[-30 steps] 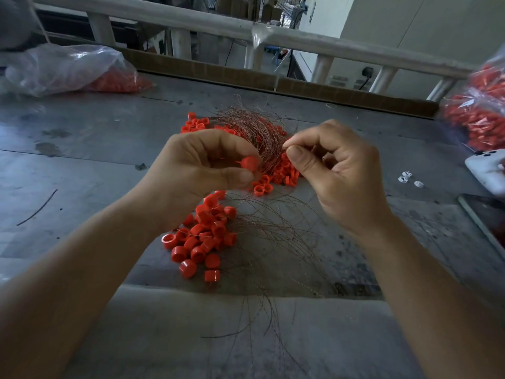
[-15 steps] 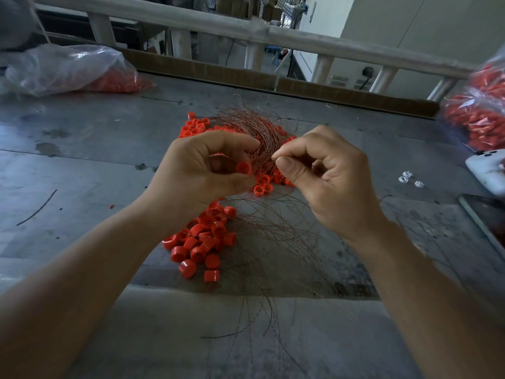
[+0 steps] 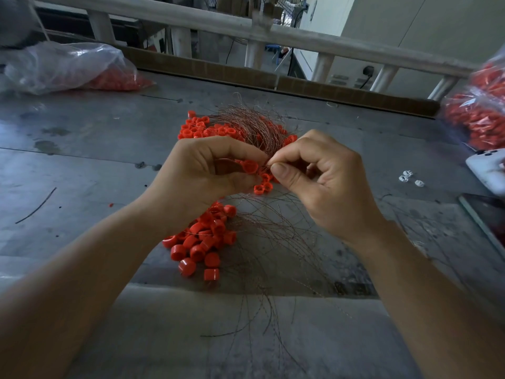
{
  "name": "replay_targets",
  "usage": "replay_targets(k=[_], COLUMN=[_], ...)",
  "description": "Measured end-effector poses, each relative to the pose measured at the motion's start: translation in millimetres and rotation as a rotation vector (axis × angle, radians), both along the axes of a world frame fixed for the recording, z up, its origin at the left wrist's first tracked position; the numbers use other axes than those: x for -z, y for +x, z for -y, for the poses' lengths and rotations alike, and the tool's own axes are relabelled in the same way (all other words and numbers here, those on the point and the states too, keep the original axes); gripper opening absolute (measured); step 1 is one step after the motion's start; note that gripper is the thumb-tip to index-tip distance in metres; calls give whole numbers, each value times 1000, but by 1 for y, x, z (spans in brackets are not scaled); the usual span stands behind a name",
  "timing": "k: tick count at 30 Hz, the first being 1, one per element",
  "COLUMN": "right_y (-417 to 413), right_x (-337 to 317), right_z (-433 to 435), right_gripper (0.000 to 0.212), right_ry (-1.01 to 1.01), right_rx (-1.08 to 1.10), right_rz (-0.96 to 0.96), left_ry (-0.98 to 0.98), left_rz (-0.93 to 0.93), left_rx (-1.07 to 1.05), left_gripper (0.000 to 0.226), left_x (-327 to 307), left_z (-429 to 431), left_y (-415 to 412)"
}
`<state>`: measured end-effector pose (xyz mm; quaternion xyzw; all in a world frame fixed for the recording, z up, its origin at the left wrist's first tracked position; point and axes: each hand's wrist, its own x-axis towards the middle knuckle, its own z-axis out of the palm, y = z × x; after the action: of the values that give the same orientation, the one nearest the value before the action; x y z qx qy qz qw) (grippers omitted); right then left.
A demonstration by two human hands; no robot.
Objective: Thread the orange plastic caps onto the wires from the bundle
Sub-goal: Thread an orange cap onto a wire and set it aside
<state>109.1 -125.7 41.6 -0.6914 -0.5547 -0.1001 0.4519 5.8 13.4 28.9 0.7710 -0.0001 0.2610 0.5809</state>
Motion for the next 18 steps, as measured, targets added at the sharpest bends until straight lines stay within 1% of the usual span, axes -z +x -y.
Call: replay_targets(k=[4,7,12,18], right_y=[0,1,1,4], right_x=[2,3,3,1], right_z=[0,0,0,2], right_gripper=[5,6,6,4], right_ry=[-45,-68,-100,-121], right_rx=[-2,1,6,9], right_rz=[-10,-3,-4,-4], left_ry=[-59,-54,-60,-113], left_rz=[7,15,25,23], left_rx=[14,42,47,70], left_gripper=[29,26,27,30], left_x=[2,2,2,2], left_z=[0,1,0,-1], left_y=[1,0,0,-1])
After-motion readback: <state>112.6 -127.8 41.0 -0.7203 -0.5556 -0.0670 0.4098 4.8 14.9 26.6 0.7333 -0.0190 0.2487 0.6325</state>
